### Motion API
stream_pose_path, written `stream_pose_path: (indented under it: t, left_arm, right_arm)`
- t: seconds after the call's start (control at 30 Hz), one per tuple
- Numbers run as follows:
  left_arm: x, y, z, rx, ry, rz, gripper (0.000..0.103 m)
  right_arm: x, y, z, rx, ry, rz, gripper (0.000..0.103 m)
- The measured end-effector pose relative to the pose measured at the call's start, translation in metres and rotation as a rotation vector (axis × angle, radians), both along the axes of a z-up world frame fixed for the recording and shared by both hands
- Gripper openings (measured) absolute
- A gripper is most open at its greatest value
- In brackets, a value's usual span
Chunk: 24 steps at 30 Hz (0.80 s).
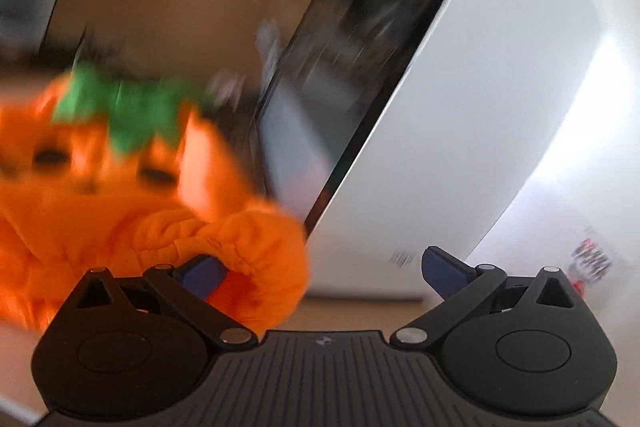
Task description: Fold clothes
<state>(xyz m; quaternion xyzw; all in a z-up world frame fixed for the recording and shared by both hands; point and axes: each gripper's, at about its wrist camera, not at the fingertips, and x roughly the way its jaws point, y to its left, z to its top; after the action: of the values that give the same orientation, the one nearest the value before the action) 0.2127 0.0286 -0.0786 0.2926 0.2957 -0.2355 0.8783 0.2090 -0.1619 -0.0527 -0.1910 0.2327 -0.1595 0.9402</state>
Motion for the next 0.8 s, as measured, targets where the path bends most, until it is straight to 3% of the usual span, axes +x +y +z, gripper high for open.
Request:
stream_pose_path:
  t: [0.07, 0.17, 0.27, 0.37, 0.43, 0.47, 0.53, 0.63, 0.67, 0.77, 0.8]
  left_arm:
    - [0.018, 0.013, -0.015, 0.043, 0.002, 0.112, 0.103]
    - [0.037, 0.041, -0.019, 0.027, 0.004, 0.261, 0.103]
    - [0.049, 0.067, -0.011, 0.069, -0.121, 0.376, 0.103]
    - [0.056, 0.093, 0.02, 0.075, -0.226, 0.428, 0.103]
    - [0.045, 0.106, 0.056, 0.076, -0.373, 0.42, 0.103]
    - [0.038, 0.111, 0.071, 0.059, -0.405, 0.402, 0.103]
    - [0.022, 0.12, 0.098, 0.018, -0.451, 0.36, 0.103]
    - [0.007, 0.126, 0.085, -0.037, -0.286, 0.317, 0.103]
    - [0.001, 0.126, 0.068, -0.031, -0.197, 0.295, 0.103]
    - [-0.017, 0.121, 0.011, 0.008, 0.074, 0.218, 0.103]
    - [-0.024, 0.12, -0.002, 0.017, 0.142, 0.182, 0.103]
  right_arm:
    - [0.004, -0.001, -0.001, -0.007, 0.007, 0.0, 0.103]
    - [0.017, 0.001, -0.022, -0.014, 0.084, 0.009, 0.103]
    - [0.021, 0.008, -0.035, 0.008, 0.121, 0.019, 0.103]
    - [0.022, 0.015, -0.016, 0.009, 0.039, 0.022, 0.103]
    - [0.016, 0.013, 0.018, 0.003, -0.083, 0.017, 0.103]
    - [0.013, 0.012, 0.032, 0.008, -0.129, 0.027, 0.103]
    - [0.009, 0.014, 0.037, -0.006, -0.116, 0.062, 0.103]
    - [0.004, 0.022, 0.029, -0.043, -0.03, 0.118, 0.103]
    - [0.004, 0.023, 0.022, -0.052, 0.016, 0.131, 0.103]
    - [0.011, 0.017, -0.024, 0.01, 0.288, 0.122, 0.103]
    - [0.011, 0.014, -0.032, 0.051, 0.341, 0.117, 0.103]
